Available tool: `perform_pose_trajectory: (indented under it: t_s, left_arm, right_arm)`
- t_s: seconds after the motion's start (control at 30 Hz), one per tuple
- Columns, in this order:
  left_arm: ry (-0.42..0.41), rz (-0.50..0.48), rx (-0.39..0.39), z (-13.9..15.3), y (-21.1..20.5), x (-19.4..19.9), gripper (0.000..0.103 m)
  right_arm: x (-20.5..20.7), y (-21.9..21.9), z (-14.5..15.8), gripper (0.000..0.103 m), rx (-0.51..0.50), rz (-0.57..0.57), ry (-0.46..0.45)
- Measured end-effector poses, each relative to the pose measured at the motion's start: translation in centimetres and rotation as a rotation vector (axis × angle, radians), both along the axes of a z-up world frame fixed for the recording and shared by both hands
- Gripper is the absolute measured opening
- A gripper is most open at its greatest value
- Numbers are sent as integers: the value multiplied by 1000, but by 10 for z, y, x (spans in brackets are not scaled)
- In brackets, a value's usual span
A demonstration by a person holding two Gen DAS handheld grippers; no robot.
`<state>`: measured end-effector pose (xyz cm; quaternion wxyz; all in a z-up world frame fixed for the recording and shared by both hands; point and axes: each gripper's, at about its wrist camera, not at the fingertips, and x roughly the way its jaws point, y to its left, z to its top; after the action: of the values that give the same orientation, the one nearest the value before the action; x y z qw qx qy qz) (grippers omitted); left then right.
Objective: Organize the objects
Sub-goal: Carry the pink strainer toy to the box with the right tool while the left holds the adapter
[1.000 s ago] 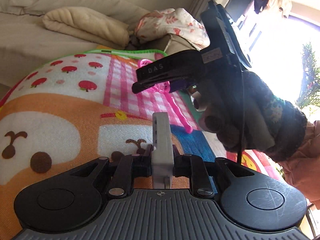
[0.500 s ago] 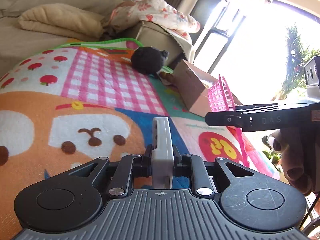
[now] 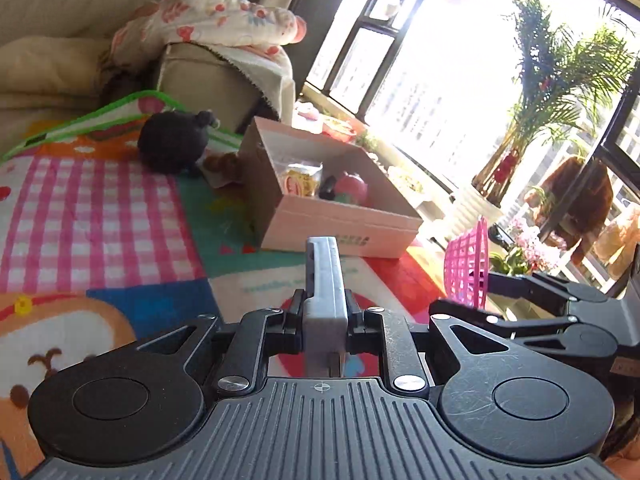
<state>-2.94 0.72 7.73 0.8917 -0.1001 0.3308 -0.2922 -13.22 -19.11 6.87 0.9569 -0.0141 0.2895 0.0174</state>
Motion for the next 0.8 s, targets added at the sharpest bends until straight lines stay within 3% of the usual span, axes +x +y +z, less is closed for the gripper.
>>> perform_pose_trajectory:
  t_s: [0.2, 0.3, 0.37, 0.53, 0.63, 0.8]
  left_arm:
    - [-178, -62, 9, 61, -67, 54, 20]
    - [-200, -51, -98, 69, -89, 90, 20]
    - [-218, -44, -131, 63, -100, 111, 22]
    - [-197, 76, -81, 30, -99, 129, 23]
    - [-150, 104, -80, 11, -82, 119, 23]
    - [-130, 66, -33, -17, -57, 79, 23]
  right_arm:
    - [-12, -31, -4, 76, 31, -63, -73]
    - [-9, -39, -9, 76, 44, -79, -75]
    - [-6, -44, -14, 76, 52, -84, -67]
    - [-1, -54, -21, 76, 65, -83, -64]
    - [8, -58, -24, 76, 78, -83, -48]
    - [23, -62, -24, 76, 104, -73, -16]
